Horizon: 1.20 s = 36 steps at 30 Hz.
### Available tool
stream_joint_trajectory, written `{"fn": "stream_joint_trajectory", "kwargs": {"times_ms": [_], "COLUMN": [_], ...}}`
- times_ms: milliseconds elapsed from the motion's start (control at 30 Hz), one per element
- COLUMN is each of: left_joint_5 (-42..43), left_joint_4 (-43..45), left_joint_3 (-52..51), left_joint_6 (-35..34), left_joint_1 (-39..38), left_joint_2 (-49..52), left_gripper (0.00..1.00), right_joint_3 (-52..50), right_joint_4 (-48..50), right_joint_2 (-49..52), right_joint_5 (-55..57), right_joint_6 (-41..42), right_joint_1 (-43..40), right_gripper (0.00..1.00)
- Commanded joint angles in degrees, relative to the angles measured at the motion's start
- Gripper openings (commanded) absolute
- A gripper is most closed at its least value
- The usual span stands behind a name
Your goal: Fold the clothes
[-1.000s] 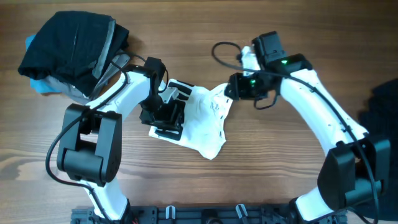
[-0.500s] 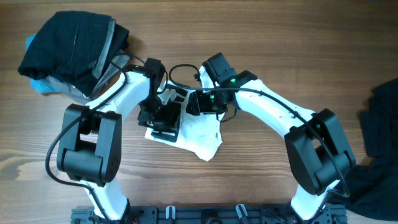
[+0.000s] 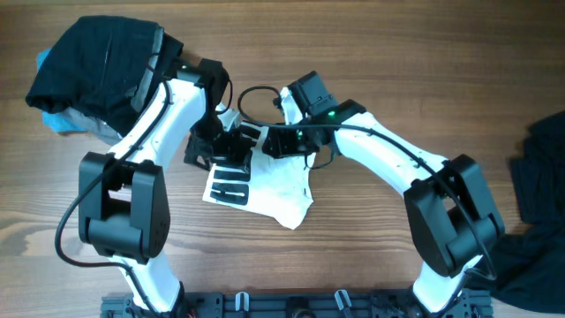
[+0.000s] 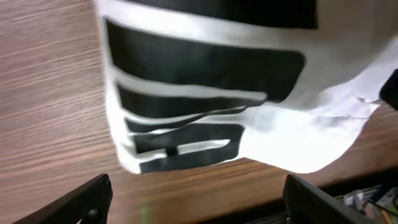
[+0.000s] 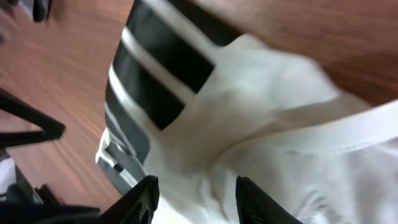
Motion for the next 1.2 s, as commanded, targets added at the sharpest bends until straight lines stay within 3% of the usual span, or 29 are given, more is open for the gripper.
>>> {"fn": "stream_joint_trajectory", "kwargs": {"times_ms": [0,100,167,200,267,367,400,500,700,833,867,900,933,967,1033,1067,1100,1133,1167], "left_joint_5": [-8.17,-8.90,-8.61,-8.17,-6.58,-6.27,-6.29,-6.32,-6.29,-6.29,-6.29,-5.81,-3.58,-0.22,4.92,6.91,7.50,7.74,8.44], "left_joint_4": [-4.00,-4.26,-3.74,-3.08,-2.01,-1.18,-0.96,-0.72,0.44,1.01,1.01,1.01,1.25,1.68,2.69,3.65,5.20,7.15,8.31], "left_joint_3": [3.61,4.48,4.48,4.48,4.48,4.48,4.48,4.48,4.48,4.48,4.48,4.46,4.46,4.46,4.44,4.28,3.87,3.08,1.88], "left_joint_6": [-2.14,-3.76,-4.66,-4.66,-4.63,-4.63,-4.63,-4.61,-4.61,-4.61,-4.61,-4.61,-4.61,-4.59,-4.57,-4.57,-4.52,-4.17,-3.93], "left_joint_1": [2.95,6.93,9.84,10.99,12.35,12.57,12.57,12.57,12.57,12.57,12.57,12.57,12.57,12.57,12.55,12.41,12.28,12.09,11.82], "left_joint_2": [-0.52,-0.52,-0.52,-0.52,-0.52,-0.52,-0.52,-0.52,-0.52,-0.52,-0.52,-0.52,-0.52,-0.52,-0.50,-0.50,-0.50,-0.50,-0.42], "left_gripper": [0.82,0.79,0.79,0.79,0.79,0.80,0.80,0.80,0.84,0.89,0.90,0.92,0.94,0.94,0.95,0.94,0.94,0.89,0.70], "right_joint_3": [-0.09,-0.09,-0.09,-0.11,-0.35,-2.69,-2.75,-2.47,-2.27,-2.27,-2.27,-2.27,-2.27,-2.27,-2.27,-2.27,-2.27,-2.27,-2.27], "right_joint_4": [-0.09,0.42,0.98,1.75,2.14,3.28,4.39,6.43,-2.29,-11.47,-13.09,-14.80,-16.65,-17.64,-17.38,-16.28,-15.23,-14.73,-14.78], "right_joint_2": [0.81,0.81,0.81,0.81,0.87,2.40,2.95,2.60,-9.18,-11.50,-11.50,-11.50,-11.50,-11.50,-11.50,-11.50,-11.50,-11.50,-11.50], "right_joint_5": [3.02,3.17,3.19,3.30,8.02,7.08,4.74,1.55,1.92,5.97,7.37,9.46,13.86,17.66,18.45,18.18,17.70,17.53,16.13], "right_joint_6": [1.70,1.75,1.75,1.75,4.07,4.81,5.07,4.24,-0.90,0.94,1.86,2.73,4.17,6.01,5.46,3.34,0.00,-1.92,-2.54], "right_joint_1": [1.16,1.16,1.16,1.16,1.20,1.20,1.20,1.14,-0.74,-0.74,-0.74,-0.74,-0.81,-0.87,-1.36,-1.70,-1.86,-1.88,-1.88], "right_gripper": [0.34,0.32,0.18,0.18,0.33,0.32,0.18,0.04,0.04,0.04,0.05,0.18,0.47,0.52,0.52,0.47,0.34,0.26,0.08]}}
